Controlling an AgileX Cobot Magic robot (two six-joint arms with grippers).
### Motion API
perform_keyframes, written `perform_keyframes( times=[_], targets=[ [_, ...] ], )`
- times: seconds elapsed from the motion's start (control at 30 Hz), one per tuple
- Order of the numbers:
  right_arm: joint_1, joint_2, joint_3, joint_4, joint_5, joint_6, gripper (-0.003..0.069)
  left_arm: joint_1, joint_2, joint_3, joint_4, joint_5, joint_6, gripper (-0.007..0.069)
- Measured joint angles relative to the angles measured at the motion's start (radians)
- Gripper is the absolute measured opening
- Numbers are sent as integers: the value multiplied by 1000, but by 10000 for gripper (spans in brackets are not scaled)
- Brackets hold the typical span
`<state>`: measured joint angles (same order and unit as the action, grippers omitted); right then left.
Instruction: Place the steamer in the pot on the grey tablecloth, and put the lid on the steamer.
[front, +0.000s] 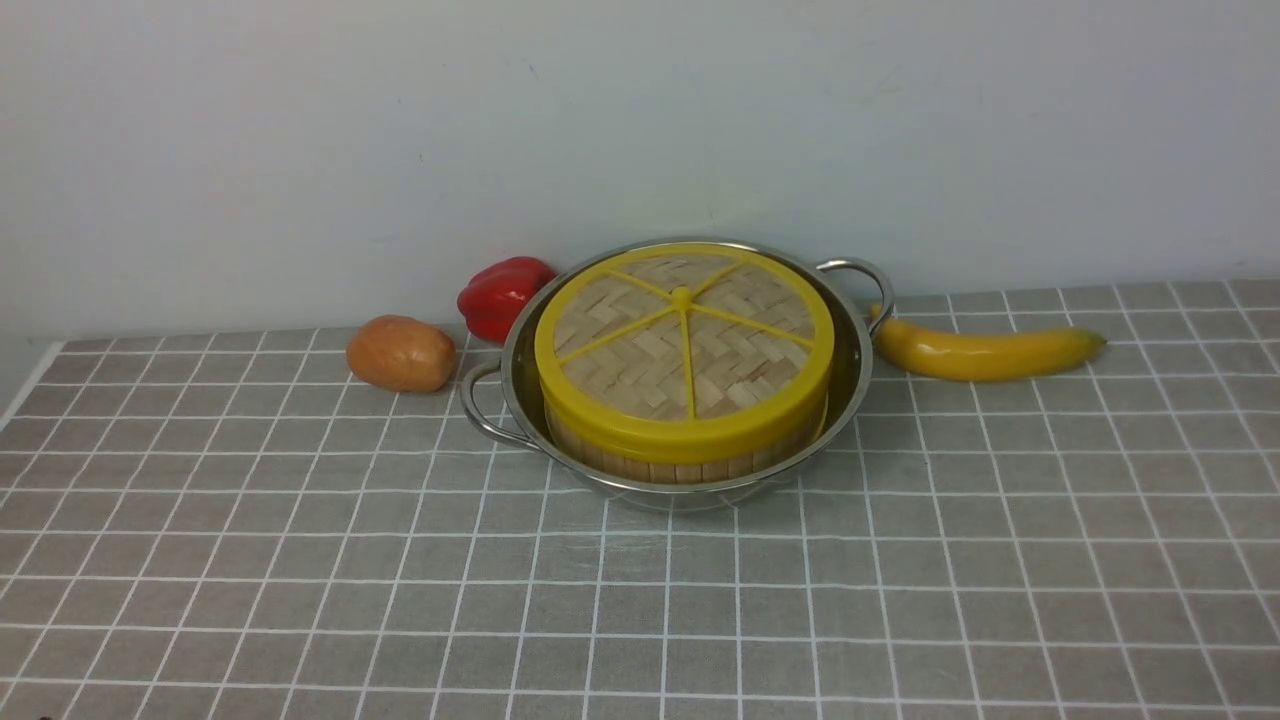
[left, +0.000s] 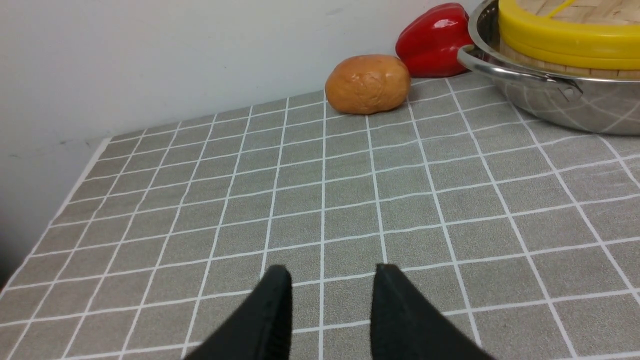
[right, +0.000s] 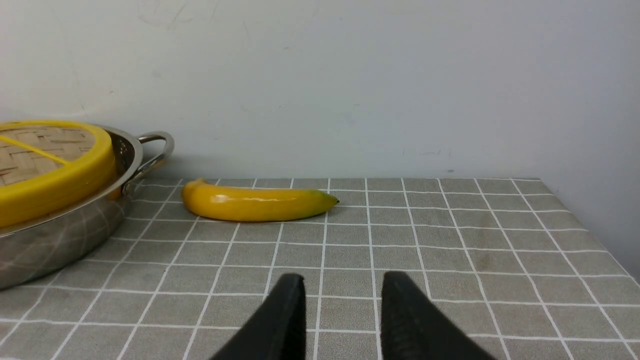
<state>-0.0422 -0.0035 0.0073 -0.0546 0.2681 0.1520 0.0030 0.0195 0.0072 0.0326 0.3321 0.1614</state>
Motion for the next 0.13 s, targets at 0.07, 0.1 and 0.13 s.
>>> perform_keyframes(
  times=[0.07, 0.1, 0.13],
  targets=[
    [0, 0, 0, 0, 0, 0, 240, 0, 0, 0, 0, 0, 0, 223],
    [0, 0, 0, 0, 0, 0, 240, 0, 0, 0, 0, 0, 0, 223],
    [0, 0, 0, 0, 0, 0, 240, 0, 0, 0, 0, 0, 0, 223]
  ],
)
